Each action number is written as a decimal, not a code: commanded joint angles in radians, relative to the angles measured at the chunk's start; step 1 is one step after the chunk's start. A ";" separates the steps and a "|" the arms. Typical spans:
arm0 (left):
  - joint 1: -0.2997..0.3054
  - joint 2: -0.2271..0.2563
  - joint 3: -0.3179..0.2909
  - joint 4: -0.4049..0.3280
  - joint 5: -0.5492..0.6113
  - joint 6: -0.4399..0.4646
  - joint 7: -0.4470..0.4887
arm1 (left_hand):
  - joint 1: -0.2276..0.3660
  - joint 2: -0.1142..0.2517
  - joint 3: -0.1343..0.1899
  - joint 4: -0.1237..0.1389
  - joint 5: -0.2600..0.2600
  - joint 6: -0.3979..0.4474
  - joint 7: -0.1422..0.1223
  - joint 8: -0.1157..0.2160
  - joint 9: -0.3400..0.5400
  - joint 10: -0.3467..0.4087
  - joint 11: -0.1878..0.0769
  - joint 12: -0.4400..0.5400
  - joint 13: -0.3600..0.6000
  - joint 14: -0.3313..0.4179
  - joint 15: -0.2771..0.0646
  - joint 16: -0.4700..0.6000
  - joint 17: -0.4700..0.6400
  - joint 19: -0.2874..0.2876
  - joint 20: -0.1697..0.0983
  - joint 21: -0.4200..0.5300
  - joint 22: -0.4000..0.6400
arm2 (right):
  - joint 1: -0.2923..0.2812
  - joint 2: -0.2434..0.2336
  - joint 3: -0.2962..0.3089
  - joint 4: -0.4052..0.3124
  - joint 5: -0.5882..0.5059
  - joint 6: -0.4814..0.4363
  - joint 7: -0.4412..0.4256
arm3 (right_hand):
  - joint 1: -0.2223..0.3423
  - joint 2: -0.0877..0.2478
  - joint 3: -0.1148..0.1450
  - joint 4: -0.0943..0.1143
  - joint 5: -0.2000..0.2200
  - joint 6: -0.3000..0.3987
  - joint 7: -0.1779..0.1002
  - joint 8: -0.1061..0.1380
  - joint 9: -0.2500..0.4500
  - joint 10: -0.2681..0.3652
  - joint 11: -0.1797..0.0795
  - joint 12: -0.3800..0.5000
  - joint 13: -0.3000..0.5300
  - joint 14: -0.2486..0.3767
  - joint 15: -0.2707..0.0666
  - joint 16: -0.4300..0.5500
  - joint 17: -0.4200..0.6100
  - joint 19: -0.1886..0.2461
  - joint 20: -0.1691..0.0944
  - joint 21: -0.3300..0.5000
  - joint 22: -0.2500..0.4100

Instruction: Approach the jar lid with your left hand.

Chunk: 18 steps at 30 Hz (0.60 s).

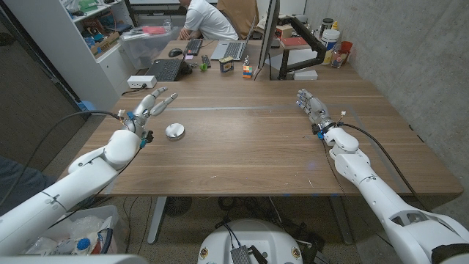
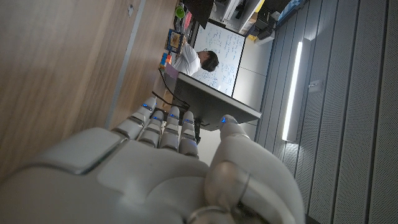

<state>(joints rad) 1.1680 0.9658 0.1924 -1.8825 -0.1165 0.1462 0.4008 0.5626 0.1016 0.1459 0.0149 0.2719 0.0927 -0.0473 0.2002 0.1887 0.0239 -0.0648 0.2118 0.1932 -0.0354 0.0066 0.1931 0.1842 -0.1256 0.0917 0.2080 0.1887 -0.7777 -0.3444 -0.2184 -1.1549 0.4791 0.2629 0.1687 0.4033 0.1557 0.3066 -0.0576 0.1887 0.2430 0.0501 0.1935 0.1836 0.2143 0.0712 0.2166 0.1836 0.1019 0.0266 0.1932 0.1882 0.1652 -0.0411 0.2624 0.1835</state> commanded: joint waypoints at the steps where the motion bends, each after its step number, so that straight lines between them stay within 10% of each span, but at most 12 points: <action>1: 0.022 0.036 -0.002 -0.051 0.078 0.090 0.038 | 0.016 -0.002 0.004 -0.008 0.001 0.002 -0.013 0.006 0.003 0.002 -0.013 0.000 0.004 0.004 -0.003 0.005 0.002 -0.001 0.008 0.009 0.002 | 0.008 0.004 -0.005 0.011 -0.002 -0.004 0.002 | 0.007 0.002 -0.005 -0.001 0.004 0.006 0.001 0.001 0.004 0.010 0.000 -0.001 0.003 0.009 0.002 0.002 0.002 0.010 0.002 -0.004 0.004; 18: -0.007 0.085 0.040 -0.094 0.191 0.244 0.037 | 0.035 -0.005 0.007 -0.021 0.004 0.028 -0.050 0.016 0.003 0.010 -0.023 0.003 0.005 0.012 -0.008 0.006 0.004 0.008 0.019 0.013 0.003 | 0.006 0.004 -0.007 0.010 -0.012 -0.002 -0.011 | 0.007 0.003 -0.005 -0.001 0.004 0.007 0.001 0.001 0.004 0.010 0.001 -0.002 0.003 0.009 0.002 0.002 0.002 0.012 0.001 -0.005 0.004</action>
<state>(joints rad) 1.1861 1.0170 0.1939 -1.9420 -0.0085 0.2813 0.4365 0.5849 0.0976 0.1504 0.0023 0.2719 0.1126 -0.0881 0.2079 0.1886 0.0316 -0.0792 0.2119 0.1931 -0.0264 -0.0023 0.1930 0.1840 -0.1132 0.1040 0.2147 0.1886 -0.7694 -0.3394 -0.2234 -1.1426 0.4750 0.2596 0.1681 0.4033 0.1557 0.3065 -0.0576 0.1887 0.2430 0.0501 0.1935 0.1836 0.2143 0.0712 0.2166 0.1837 0.1019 0.0266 0.1933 0.1882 0.1689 -0.0374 0.2589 0.1835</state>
